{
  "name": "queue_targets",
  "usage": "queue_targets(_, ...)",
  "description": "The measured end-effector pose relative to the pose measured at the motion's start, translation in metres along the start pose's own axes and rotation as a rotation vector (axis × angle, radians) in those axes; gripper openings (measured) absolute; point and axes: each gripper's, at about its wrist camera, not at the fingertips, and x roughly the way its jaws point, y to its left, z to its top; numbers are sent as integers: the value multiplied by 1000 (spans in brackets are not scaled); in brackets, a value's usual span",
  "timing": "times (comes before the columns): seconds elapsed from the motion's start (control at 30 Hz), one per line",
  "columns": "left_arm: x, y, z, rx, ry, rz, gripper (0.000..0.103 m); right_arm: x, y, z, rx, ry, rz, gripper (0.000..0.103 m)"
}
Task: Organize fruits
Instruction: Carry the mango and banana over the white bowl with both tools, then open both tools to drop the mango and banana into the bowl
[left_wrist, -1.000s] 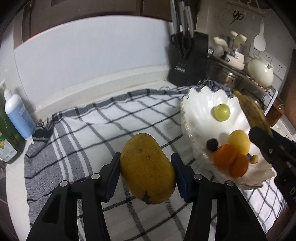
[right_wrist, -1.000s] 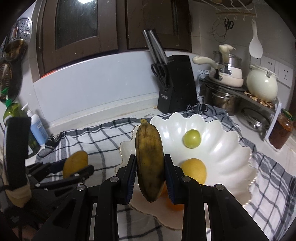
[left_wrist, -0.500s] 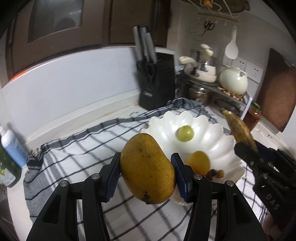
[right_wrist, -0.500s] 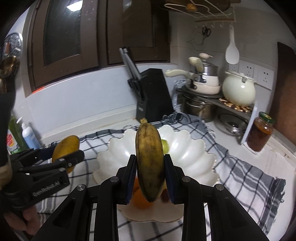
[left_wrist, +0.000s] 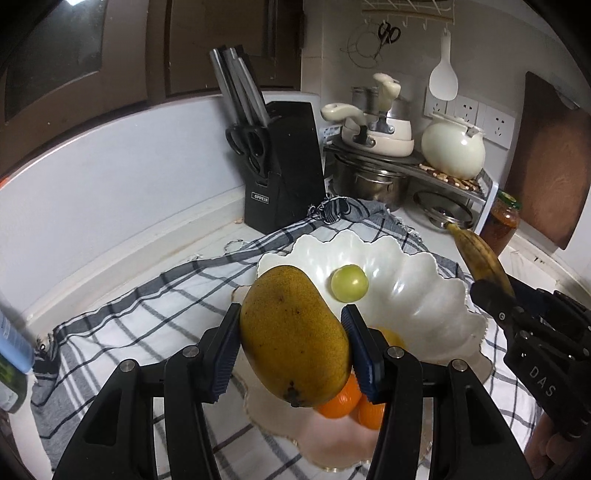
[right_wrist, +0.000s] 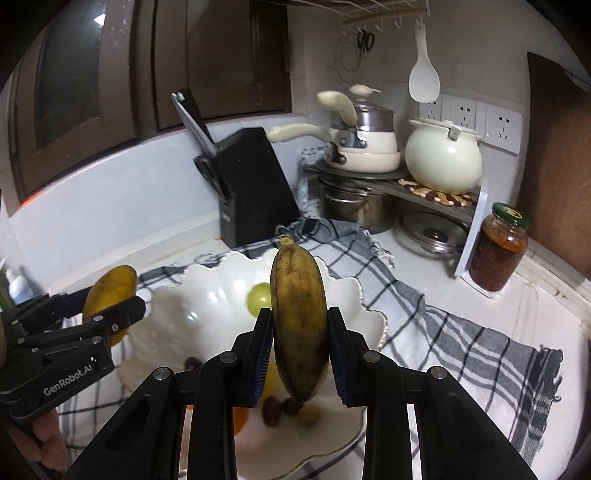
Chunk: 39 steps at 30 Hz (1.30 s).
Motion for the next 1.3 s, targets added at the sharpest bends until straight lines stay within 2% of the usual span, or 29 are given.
queue_targets(0.2,28,-3,-5,-28,48,5,53,26,-10,-7,27,52,-15,30)
queue_targets(0.4,53,-9,-13,-14,96,11,53,47,-19,-18,53,108,-28,30)
queue_targets(0.67,70,-8,-22,-13,164,6,54,62,-17,-26,44,157,-32,31)
queue_targets(0.7,71,-8,-24,-15,174,8,54,62,-17,-26,43,156,-39,35)
queue_targets(0.77,71,-7,-27,-12,183,11,54,57,-15,-25,30,147,-67,53)
queue_targets(0.8,68,-7,-27,-7,172,19,58,54,-15,-24,25,137,-82,65)
queue_targets(0.83,66,-7,-26,-3,164,24,66,49,-14,-24,20,120,-101,72)
queue_targets(0.9,56,-8,-22,5,136,32,74,42,-13,-22,20,100,-113,76)
queue_targets(1.07,38,-8,-16,18,105,43,85,24,-14,-18,56,78,-90,81)
queue_targets(1.13,28,-7,-15,25,87,67,95,17,-13,-17,63,69,-89,85)
queue_targets(1.3,3,-3,-18,10,54,105,98,-1,-8,-18,84,65,-78,86)
